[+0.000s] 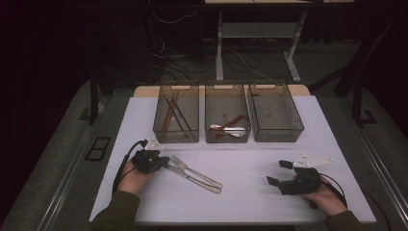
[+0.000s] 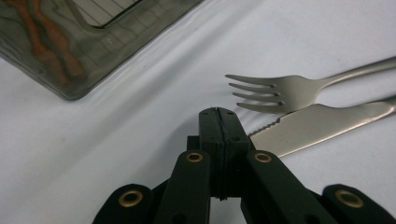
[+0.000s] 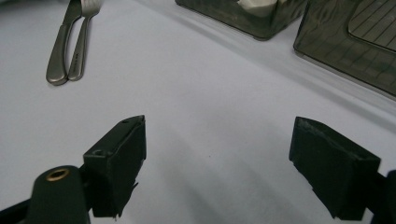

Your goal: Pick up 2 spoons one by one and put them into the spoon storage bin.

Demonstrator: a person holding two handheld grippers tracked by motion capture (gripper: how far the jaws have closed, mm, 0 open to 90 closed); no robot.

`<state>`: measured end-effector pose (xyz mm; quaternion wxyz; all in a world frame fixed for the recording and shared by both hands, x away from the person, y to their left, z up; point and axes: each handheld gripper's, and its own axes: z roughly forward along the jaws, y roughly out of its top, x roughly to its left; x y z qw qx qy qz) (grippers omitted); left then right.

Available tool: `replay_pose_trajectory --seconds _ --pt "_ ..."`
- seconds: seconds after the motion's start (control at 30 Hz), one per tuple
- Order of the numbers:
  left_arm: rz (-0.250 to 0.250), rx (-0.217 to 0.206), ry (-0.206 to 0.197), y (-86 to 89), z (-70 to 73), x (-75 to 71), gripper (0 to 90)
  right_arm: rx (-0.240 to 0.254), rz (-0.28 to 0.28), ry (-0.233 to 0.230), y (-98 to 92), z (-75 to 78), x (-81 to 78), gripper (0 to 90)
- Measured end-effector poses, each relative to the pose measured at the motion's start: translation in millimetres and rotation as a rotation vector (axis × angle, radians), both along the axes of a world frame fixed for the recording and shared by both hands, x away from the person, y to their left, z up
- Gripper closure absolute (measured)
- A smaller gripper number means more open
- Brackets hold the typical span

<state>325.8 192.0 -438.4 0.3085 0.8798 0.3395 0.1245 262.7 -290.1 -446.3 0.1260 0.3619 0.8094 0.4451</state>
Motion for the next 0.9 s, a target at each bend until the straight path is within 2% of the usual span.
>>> replay_pose_trajectory --seconds 0.2,0.37,0.73,0.9 --pt "-0.027 0.023 0.017 2.4 2.5 -5.3 89.2 0.002 -0.003 0.003 -1.1 0.1 0.2 18.4" --pt "-0.037 0.016 0.029 6.8 2.8 -15.4 89.2 0.002 -0.002 0.001 -0.8 0.0 0.2 18.4" --pt "-0.059 0.003 0.063 19.3 4.6 -49.0 89.2 -0.002 -0.001 0.003 0.4 -0.5 0.2 18.4" --pt "-0.080 0.004 0.051 17.8 6.2 -53.9 89.2 -0.005 0.000 0.002 1.3 -0.7 0.3 18.4"
